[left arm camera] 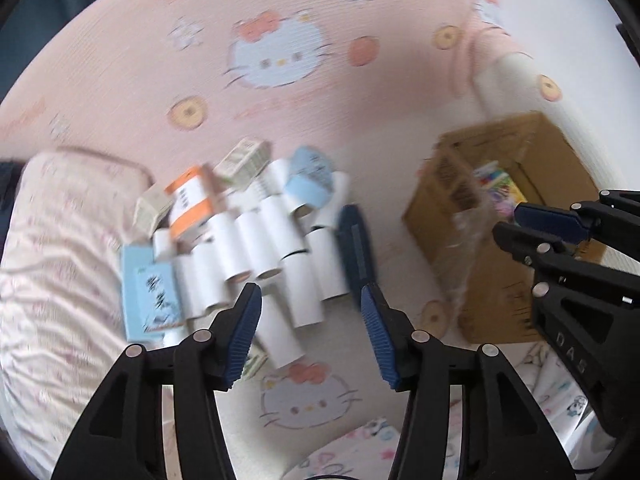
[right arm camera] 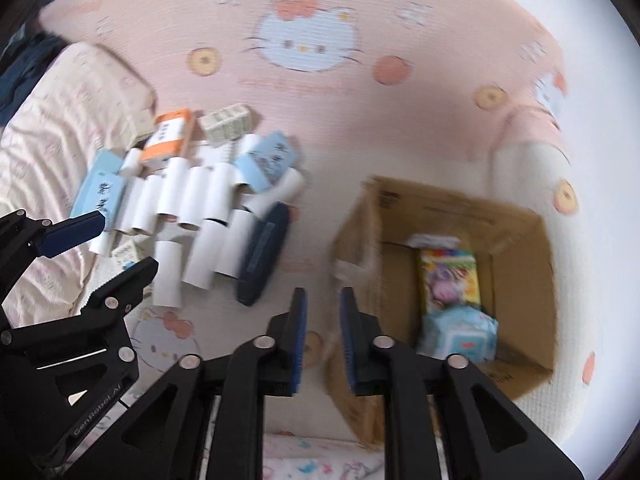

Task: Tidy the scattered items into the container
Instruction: 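Withdraw the right gripper from the box back to the pile, then lower the right gripper onto the white mosquito liquid box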

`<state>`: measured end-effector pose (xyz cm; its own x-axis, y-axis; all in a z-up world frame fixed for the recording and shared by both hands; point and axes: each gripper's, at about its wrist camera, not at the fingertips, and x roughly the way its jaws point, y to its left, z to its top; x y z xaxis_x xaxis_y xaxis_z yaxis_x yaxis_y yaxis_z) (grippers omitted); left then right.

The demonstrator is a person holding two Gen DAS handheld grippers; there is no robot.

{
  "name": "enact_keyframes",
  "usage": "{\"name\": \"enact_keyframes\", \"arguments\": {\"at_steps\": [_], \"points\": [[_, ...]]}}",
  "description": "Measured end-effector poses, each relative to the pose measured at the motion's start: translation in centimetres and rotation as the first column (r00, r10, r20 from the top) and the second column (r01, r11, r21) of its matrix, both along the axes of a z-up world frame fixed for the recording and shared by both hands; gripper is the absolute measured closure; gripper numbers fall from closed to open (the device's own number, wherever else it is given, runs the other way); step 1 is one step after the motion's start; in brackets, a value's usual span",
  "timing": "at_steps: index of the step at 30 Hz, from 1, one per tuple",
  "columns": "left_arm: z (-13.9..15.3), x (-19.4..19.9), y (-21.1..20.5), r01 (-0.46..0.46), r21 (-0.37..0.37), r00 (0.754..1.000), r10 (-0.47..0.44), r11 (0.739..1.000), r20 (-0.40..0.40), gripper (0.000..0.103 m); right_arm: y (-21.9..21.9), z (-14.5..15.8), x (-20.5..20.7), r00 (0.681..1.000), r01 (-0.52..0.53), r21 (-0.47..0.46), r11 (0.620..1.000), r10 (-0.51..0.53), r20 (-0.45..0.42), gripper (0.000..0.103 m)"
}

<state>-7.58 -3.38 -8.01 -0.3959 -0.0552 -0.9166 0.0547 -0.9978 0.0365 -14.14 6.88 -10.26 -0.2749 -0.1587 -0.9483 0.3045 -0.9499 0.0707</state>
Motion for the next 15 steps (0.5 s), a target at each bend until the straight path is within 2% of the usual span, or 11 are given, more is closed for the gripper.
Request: {"name": "enact_keyframes", "arguments": {"at_steps": [2,3,7,15], "points": [[-0.4,0.5,-1.5,-0.030,0.006,1.000,0.030,1.000,0.006,0.046,-1.9,0.1,0.1,1.000,-0.024,-0.004,1.000,0.024,-0.009,0.054],[-0.5,0.7,-2.1,-0.042,0.001,0.999,0.042,0.999,0.010,0.046,-2.9,0.1,0.2,0.999,-0.039,0.002,0.999,0.039,-0.020,0.051],[-1.4,1.5,-4.7,-0.084,0.010,0.996,0.084,0.996,0.024,0.046,-6.2,0.1,0.2,0.995,-0.088,0.038,0.995,0.090,-0.043,0.049],[-4.8,2.4,-8.7,-0.141,0.026,0.987,0.139,0.990,0.085,0.045,-10.9,-1.2,-0.5,0.986,-0.157,0.021,0.987,0.158,-0.049,0.046]]}}
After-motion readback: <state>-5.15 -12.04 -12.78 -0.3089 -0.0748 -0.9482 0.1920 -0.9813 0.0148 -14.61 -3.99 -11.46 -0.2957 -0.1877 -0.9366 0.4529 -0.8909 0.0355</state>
